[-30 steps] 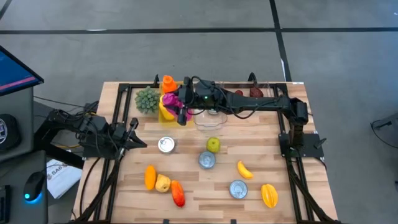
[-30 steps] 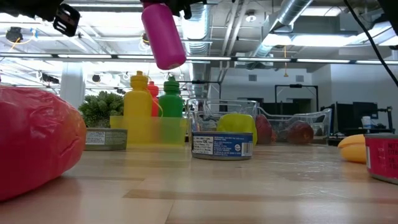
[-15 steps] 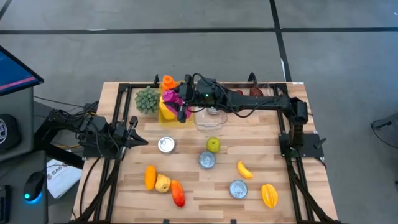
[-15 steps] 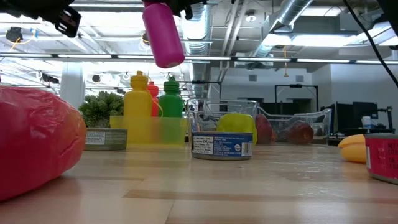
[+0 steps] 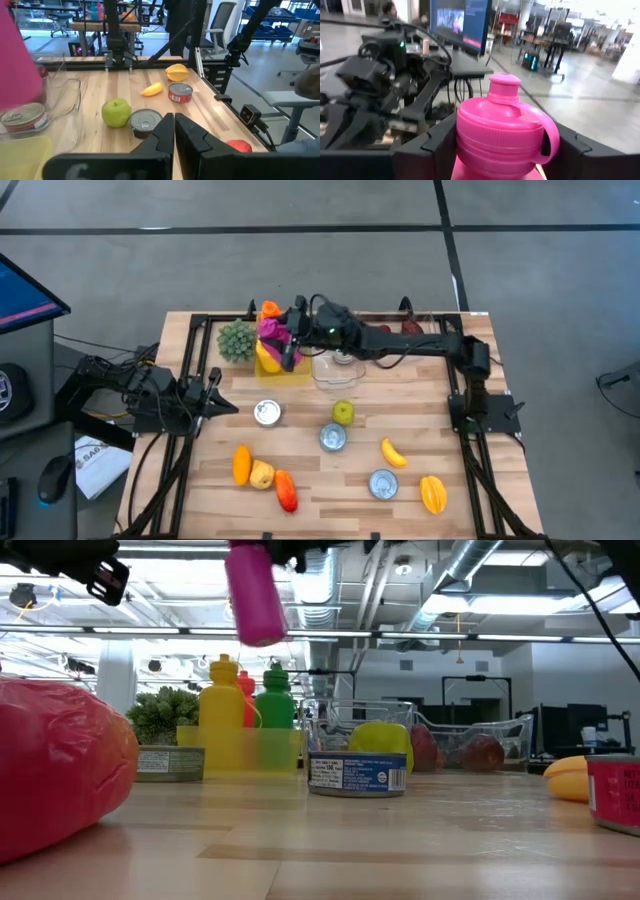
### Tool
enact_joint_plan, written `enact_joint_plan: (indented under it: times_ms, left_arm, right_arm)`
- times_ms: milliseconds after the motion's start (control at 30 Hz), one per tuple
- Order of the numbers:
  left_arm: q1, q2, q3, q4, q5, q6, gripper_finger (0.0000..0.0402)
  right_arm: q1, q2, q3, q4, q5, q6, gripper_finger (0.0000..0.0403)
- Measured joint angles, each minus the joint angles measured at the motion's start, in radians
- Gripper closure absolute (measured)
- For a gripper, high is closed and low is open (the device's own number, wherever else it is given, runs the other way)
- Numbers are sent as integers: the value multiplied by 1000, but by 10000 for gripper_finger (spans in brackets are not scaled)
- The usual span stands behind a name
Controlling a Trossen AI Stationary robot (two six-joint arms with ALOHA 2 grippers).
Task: Pick & Place Food Item
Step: Put the pink bottle into the yellow bin
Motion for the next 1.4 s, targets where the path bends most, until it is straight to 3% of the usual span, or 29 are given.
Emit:
enact_joint_plan:
  times_ms: [267,567,933,1133,1267,1400]
  left_arm:
    - [0,0,0,0,0,1,399]
    - [0,0,0,1,1,2,399]
    - [0,0,0,11,4,3,399]
    - [0,0,0,40,4,3,399]
    - [0,0,0,50,4,3,399]
    - [0,0,0,51,0,3,399]
  right_arm:
    - [-20,124,-4,133,-1,47,183]
    - [-19,106,-7,37,0,35,189]
    - [11,-153,-5,-359,0,-94,187]
    - [11,-205,-6,-561,0,-91,184]
    - [-1,-175,-29,-553,0,-89,186]
    - [-15,-119,-123,-408,-1,-93,188]
